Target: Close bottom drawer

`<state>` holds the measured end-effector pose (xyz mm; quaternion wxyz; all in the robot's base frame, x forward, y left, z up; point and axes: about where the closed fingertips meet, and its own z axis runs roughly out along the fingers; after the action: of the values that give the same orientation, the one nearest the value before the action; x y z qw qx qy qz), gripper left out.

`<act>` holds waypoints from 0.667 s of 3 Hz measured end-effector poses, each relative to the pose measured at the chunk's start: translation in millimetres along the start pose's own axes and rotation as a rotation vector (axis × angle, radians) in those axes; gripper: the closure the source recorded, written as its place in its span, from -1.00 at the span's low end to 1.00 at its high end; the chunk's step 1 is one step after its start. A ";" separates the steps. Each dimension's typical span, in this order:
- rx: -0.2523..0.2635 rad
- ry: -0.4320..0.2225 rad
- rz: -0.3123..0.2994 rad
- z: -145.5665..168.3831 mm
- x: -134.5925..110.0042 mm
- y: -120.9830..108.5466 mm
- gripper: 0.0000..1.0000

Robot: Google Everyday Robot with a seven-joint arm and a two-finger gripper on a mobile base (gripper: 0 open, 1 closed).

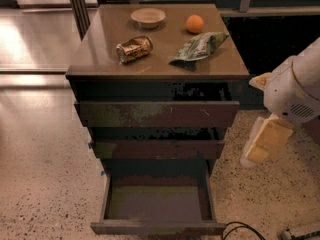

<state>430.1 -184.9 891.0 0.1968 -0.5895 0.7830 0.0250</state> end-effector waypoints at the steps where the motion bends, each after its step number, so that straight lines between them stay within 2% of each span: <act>1: -0.001 -0.011 0.004 80.7 4.5 37.1 -1.00; 2: -0.003 -0.012 0.029 140.9 16.4 64.8 -1.00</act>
Offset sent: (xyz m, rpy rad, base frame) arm -0.0304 0.0594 -0.2325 0.0412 -0.0129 -0.0654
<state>405.2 -142.0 743.2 0.2001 -0.5781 0.7904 0.0325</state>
